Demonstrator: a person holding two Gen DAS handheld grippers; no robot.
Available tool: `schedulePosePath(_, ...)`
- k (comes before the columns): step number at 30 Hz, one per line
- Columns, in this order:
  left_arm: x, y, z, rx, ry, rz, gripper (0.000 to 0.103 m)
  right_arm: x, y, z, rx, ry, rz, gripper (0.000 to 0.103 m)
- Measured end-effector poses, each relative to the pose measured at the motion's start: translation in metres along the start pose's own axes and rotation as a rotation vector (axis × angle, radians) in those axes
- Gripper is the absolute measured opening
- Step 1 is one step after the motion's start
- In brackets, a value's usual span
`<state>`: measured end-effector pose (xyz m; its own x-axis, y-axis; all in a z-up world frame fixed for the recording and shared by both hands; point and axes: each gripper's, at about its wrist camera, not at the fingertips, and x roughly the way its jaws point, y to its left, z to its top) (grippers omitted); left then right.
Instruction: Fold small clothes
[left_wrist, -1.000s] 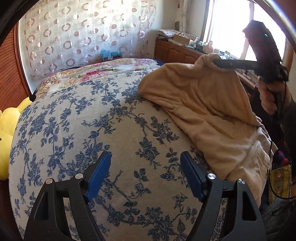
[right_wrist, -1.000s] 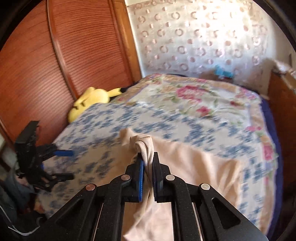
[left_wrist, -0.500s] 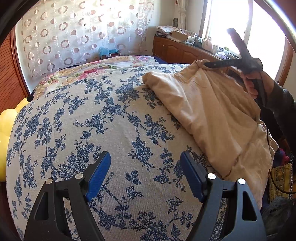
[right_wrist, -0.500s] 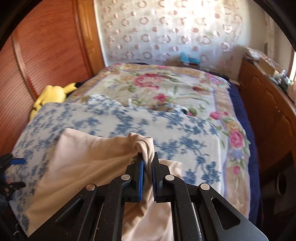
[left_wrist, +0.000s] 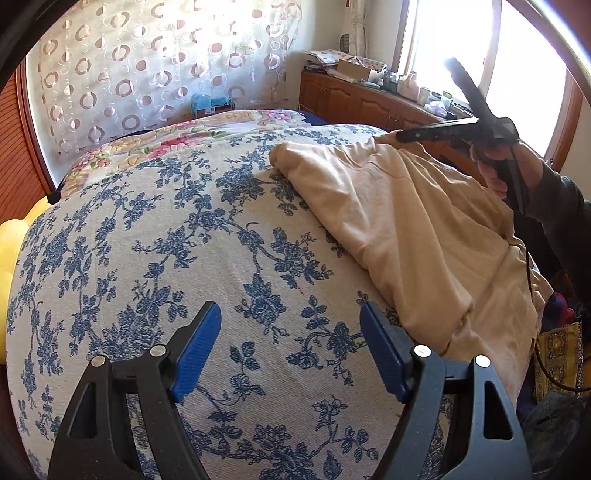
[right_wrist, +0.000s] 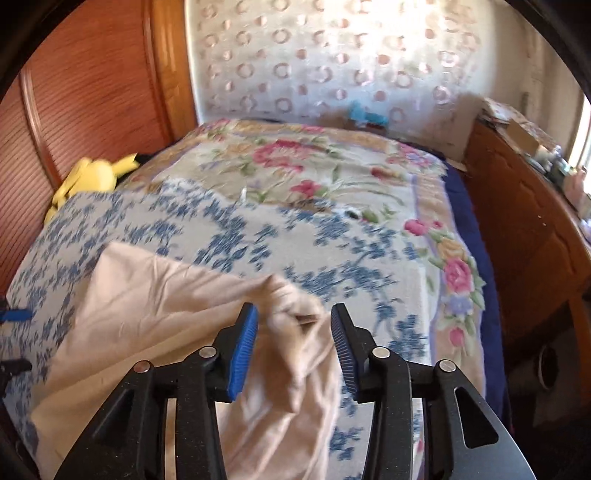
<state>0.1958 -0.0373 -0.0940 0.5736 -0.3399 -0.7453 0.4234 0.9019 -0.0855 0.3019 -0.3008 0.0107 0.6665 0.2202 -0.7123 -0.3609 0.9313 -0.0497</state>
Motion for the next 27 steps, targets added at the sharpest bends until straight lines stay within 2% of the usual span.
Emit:
schedulePosePath(4, 0.0, -0.007, 0.001, 0.002, -0.004, -0.005, 0.078, 0.018, 0.005, 0.004, -0.033, 0.046, -0.042, 0.044)
schedulePosePath(6, -0.001, -0.011, 0.0, 0.008, -0.005, -0.007, 0.078, 0.023, -0.001, 0.007, -0.036, 0.051, -0.102, 0.044)
schedulePosePath(7, -0.002, -0.013, 0.0, 0.011, -0.006, -0.008, 0.078, 0.024, -0.006, 0.008, -0.025, 0.049, -0.132, 0.044)
schedulePosePath(11, -0.007, -0.02, -0.003, 0.018, -0.01, -0.014, 0.078, 0.008, -0.029, 0.004, 0.06, 0.023, -0.156, 0.044)
schedulePosePath(15, -0.011, -0.027, -0.004, 0.027, -0.02, -0.014, 0.078, -0.02, -0.025, -0.01, 0.075, -0.015, -0.143, 0.044)
schedulePosePath(19, -0.021, -0.039, -0.005, 0.048, -0.042, -0.011, 0.078, -0.055, -0.022, -0.036, 0.085, -0.061, -0.089, 0.044)
schedulePosePath(27, -0.038, -0.054, -0.015, 0.068, -0.062, -0.003, 0.078, -0.119, -0.003, -0.109, 0.058, -0.079, -0.025, 0.044)
